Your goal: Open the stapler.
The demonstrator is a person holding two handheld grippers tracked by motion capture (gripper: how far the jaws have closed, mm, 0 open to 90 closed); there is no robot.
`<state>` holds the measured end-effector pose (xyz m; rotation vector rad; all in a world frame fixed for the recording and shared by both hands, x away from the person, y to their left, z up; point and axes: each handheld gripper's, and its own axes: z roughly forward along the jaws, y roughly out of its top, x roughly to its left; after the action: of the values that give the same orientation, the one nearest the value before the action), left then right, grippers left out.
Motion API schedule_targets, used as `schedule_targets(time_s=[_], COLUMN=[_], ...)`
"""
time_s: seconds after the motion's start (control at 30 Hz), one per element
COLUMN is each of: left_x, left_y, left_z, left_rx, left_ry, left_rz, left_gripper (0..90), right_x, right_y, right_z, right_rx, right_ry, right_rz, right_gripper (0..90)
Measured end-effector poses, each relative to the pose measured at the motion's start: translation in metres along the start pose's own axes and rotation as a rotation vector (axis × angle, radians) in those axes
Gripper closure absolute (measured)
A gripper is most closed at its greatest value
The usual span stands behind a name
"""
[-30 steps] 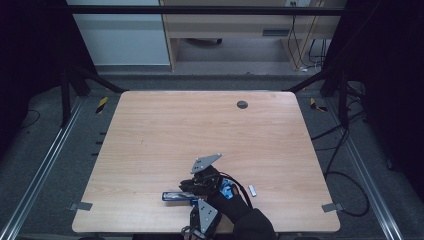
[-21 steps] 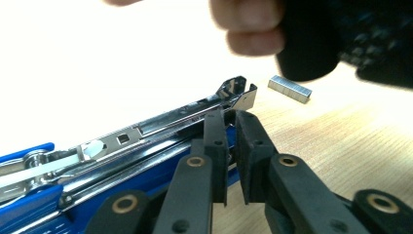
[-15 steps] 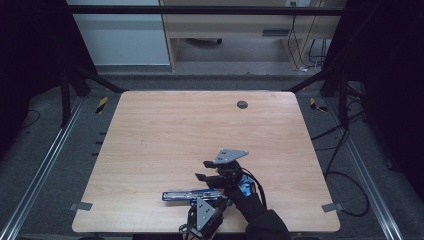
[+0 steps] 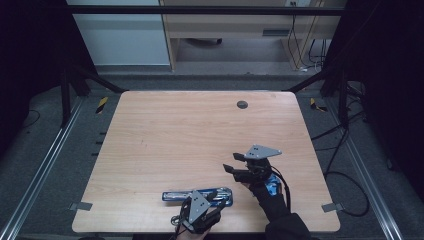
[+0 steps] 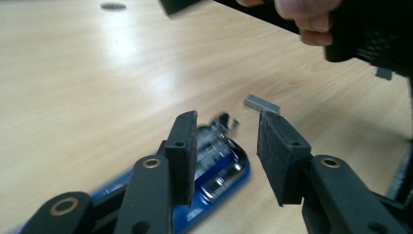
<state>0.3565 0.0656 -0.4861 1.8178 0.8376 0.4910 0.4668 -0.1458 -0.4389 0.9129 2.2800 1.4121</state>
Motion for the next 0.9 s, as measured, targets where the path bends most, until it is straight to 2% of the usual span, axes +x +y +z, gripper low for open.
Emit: schedule_targets(time_s=[0.07, 0.13, 0.33, 0.53, 0.6, 0.7, 0.9], left_x=[0.004, 0.009, 0.032, 0.055, 0.063, 0.075, 0.098], left_y=[0.009, 0.018, 0.045, 0.065, 0.07, 0.073, 0.072], left_z=[-0.001, -0.002, -0.005, -0.012, -0.017, -0.026, -0.042], left_rx=[0.004, -0.002, -0.007, 0.007, 0.009, 0.008, 0.013], left_ry=[-0.007, -0.017, -0.023, -0.012, -0.002, 0.033, 0.086], left_rz=[0.028, 0.037, 0.03, 0.057, 0.062, 0.091, 0.1], left_gripper=[56.1, 55.0, 50.5, 49.0, 48.2, 47.0, 44.1], right_x=[-0.004, -0.008, -0.017, -0.025, -0.026, -0.026, -0.028], right_y=[-0.003, -0.006, -0.02, -0.025, -0.026, -0.028, -0.029], right_z=[-0.007, -0.013, -0.029, -0.042, -0.045, -0.049, -0.051], right_rx=[0.004, 0.014, 0.038, 0.043, 0.05, 0.075, 0.111], right_ry=[-0.019, -0.036, -0.085, -0.122, -0.132, -0.149, -0.163], right_rz=[-0.002, -0.007, 0.01, 0.042, 0.046, 0.041, 0.055], right_gripper=[45.8, 49.2, 57.9, 62.4, 64.2, 65.0, 64.0])
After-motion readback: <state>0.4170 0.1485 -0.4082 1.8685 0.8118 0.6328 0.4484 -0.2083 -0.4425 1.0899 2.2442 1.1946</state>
